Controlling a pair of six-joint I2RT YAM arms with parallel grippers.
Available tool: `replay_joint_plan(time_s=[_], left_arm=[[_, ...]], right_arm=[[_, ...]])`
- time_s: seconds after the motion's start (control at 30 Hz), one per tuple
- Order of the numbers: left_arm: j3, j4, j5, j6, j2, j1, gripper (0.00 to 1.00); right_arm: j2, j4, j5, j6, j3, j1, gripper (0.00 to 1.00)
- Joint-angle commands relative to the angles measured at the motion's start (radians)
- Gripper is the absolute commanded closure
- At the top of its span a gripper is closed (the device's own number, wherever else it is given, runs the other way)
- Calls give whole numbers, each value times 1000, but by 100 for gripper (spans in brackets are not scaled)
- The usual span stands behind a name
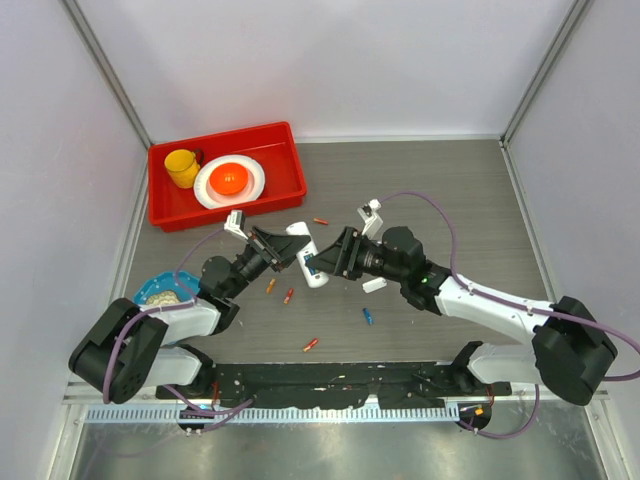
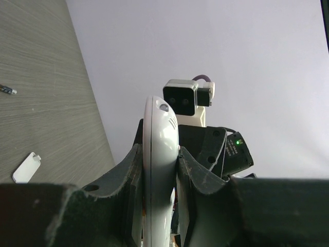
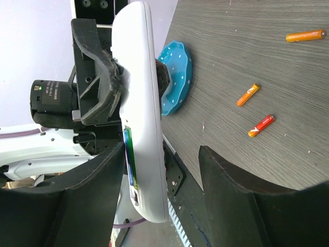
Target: Load the batteries into the remote control
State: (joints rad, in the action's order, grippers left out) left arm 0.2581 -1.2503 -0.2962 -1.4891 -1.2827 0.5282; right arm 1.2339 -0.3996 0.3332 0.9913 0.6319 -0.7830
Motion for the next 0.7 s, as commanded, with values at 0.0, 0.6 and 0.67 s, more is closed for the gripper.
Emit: replay_joint_plan(time_s=[0.0,0.6,0.67], left_arm=[[20,-296,-12,-8,-6,3,100],[26,-296,-14,-10,-3,3,100],[27,-296,-15,-11,0,4,100]], right_arm=[[-62,-15,-17,-2,11,14,36],[-54,-5,13,-19,-14,36,47],[-48,1,12,-19,-12,36,49]])
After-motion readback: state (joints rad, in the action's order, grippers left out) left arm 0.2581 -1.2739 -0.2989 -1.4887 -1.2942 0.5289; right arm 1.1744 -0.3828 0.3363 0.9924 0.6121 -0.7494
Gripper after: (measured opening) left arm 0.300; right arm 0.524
